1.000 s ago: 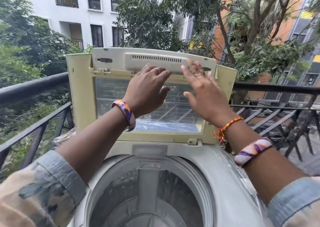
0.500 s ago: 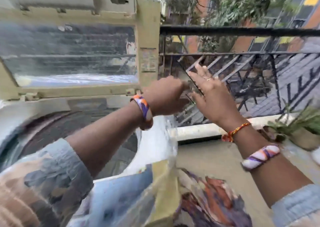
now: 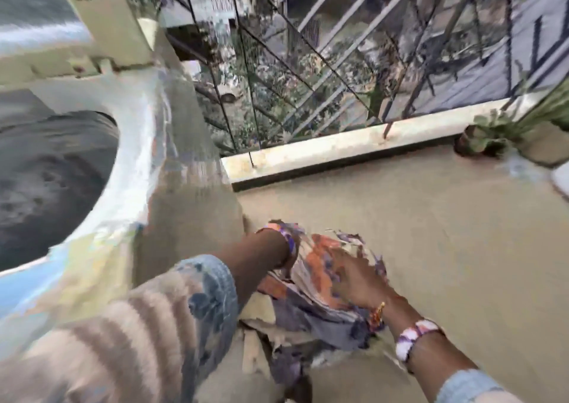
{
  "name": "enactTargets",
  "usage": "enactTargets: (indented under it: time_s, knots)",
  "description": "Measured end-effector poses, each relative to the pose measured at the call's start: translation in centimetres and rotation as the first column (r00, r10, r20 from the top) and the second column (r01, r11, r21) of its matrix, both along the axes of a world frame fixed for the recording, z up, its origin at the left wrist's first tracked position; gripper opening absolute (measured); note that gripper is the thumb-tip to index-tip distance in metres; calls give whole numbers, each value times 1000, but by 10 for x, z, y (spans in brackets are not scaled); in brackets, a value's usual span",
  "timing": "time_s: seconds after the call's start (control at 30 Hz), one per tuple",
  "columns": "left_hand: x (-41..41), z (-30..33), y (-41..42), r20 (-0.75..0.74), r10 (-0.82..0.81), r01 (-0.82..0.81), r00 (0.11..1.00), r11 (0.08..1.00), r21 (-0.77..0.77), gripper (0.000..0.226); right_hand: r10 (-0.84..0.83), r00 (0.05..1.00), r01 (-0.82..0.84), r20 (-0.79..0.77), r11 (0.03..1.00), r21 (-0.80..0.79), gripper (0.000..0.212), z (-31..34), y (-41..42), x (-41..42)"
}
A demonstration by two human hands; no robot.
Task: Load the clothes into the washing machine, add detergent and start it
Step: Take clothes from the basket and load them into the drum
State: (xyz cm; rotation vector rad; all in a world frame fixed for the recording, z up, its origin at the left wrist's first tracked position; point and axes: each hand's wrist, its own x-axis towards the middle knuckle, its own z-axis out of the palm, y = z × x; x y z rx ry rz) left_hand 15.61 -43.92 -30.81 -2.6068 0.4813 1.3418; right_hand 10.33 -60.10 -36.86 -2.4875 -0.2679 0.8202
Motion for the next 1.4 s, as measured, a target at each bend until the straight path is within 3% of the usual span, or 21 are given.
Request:
enactTargets:
  time_s: [0.07, 0.13, 0.2, 0.23, 0.3, 0.43, 0.57, 0.67, 0.73, 0.77, 0.83, 0.87, 0.93, 1.0, 1.07, 1.13, 1.2, 1.3, 1.4]
  knots:
    - [-13, -37, 9, 11, 79, -79, 997, 994, 70, 52, 103, 987, -110, -126, 993, -50, 92, -38, -5, -16]
    - [-25, -76, 24, 10, 236, -236, 972, 968, 89, 87, 149, 970, -172, -192, 979, -110, 112, -70, -6, -30]
    - [-38, -103, 33, -20, 451, -450, 892, 892, 38, 114, 173, 962, -214, -213, 959, -185, 117, -92, -6, -39]
    - [-40, -120, 36, -24, 541, -542, 840, 841, -3, 117, 175, 962, -223, -211, 947, -233, 116, -100, -5, -42]
    - [-47, -143, 38, 7, 685, -683, 729, 727, -70, 109, 160, 969, -211, -188, 931, -297, 111, -110, -5, -45]
    - [-54, -179, 43, 57, 793, -770, 606, 603, -209, 86, 112, 985, -149, -131, 937, -317, 102, -122, -6, -43]
    - [-49, -159, 45, 107, 746, -711, 658, 661, -240, 43, 52, 999, -52, -11, 942, -331, 104, -122, -8, -38]
    - [-43, -118, 31, 204, 714, -580, 670, 675, -456, 54, -20, 999, 8, -45, 968, -252, 118, -116, -9, -34]
    - [-41, -95, 16, 187, 781, -480, 595, 532, -698, 57, -80, 994, 71, -71, 989, -129, 129, -110, -10, -31]
    - [-40, -81, 8, 79, 844, -481, 530, 376, -792, 50, -108, 992, 103, -64, 992, -78, 131, -107, -8, -31]
    - [-43, -63, -8, -96, 902, -505, 421, 145, -851, 38, -154, 987, 154, -47, 988, -9, 123, -102, -2, -30]
    - [-45, -55, -15, -119, 915, -496, 385, 97, -863, 37, -181, 983, 181, -44, 983, 15, 112, -100, 1, -29]
    - [-53, -38, -27, -88, 925, -471, 371, 105, -876, 43, -198, 980, 199, -19, 980, 29, 97, -94, 4, -29]
    - [-60, -14, -34, -70, 923, -422, 378, 105, -901, 42, -132, 988, 129, 84, 991, 48, 105, -79, 8, -28]
    - [-61, 17, -37, -61, 892, -412, 449, 146, -899, 39, -152, 971, 127, 186, 982, 141, 105, -51, 12, -26]
    - [-58, 55, -38, -50, 853, -348, 519, 158, -924, 39, -213, 972, 191, 100, 963, 192, 96, -22, 15, -23]
    - [-48, 88, -31, -9, 851, -270, 525, 157, -950, 47, -265, 964, 247, 38, 937, 247, 79, 3, 15, -16]
    - [-24, 133, -13, 38, 915, -178, 401, 119, -977, 48, -412, 911, 351, -18, 752, 558, 75, 48, 7, -3]
    - [-13, 177, 10, 172, 933, -100, 317, 213, -972, 45, -500, 861, 406, -90, 569, 715, 56, 99, -2, 9]
